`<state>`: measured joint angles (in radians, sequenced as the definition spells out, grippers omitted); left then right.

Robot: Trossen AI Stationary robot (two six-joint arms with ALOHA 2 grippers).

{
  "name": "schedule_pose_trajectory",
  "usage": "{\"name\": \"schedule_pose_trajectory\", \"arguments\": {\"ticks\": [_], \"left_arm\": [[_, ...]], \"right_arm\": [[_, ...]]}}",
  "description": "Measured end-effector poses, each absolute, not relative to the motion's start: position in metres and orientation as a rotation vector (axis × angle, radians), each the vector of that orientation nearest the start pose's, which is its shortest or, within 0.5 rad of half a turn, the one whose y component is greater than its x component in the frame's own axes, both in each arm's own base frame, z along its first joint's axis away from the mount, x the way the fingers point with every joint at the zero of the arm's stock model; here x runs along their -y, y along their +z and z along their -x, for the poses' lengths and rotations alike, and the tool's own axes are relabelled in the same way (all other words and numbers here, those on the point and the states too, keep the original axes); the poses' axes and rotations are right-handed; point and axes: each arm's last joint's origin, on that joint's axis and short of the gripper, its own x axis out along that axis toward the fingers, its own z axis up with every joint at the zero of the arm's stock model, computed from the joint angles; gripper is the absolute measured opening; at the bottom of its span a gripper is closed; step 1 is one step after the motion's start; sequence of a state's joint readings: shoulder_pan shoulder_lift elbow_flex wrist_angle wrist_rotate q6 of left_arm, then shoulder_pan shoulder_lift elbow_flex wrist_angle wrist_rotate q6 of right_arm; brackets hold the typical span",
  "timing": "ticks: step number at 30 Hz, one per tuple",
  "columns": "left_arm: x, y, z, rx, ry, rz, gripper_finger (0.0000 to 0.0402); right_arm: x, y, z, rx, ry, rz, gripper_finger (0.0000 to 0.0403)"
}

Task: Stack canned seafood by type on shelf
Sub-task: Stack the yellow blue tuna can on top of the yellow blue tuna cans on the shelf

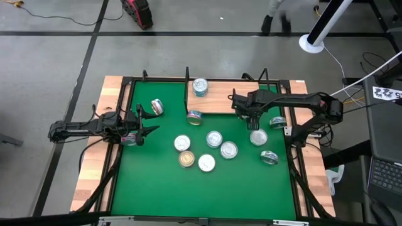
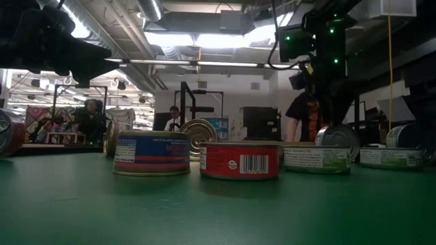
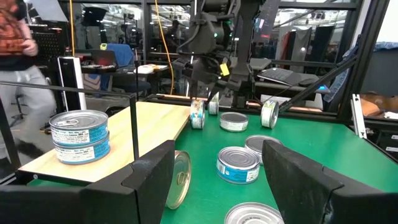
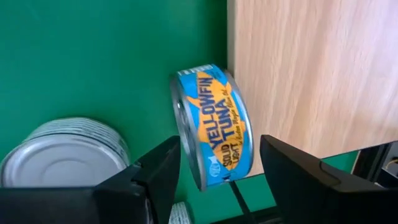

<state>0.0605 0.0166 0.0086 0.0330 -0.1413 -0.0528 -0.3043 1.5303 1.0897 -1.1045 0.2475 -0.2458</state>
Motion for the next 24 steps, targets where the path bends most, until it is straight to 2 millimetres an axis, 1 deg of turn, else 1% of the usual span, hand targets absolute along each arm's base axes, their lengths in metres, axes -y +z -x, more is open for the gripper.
{"name": "schedule_pose_trajectory", "arguments": {"ticks": [4, 10, 24], "left_arm": [[-0.01, 0.168, -0.097, 0.03, 0.201, 0.054, 0.0239], [-0.01, 0.168, -0.097, 0.03, 0.201, 0.054, 0.0239], [-0.01, 0.168, -0.097, 0.03, 0.201, 0.054, 0.0239]], "right_arm": [[0.088, 0.218, -0.244, -1.604, -0.239, 0.172, 0.022], [0.088, 0.211, -0.244, -1.595, -0.212, 0.205, 0.022], [0.086, 0.2, -0.239, -1.616, -0.188, 0.189, 0.0219]]}}
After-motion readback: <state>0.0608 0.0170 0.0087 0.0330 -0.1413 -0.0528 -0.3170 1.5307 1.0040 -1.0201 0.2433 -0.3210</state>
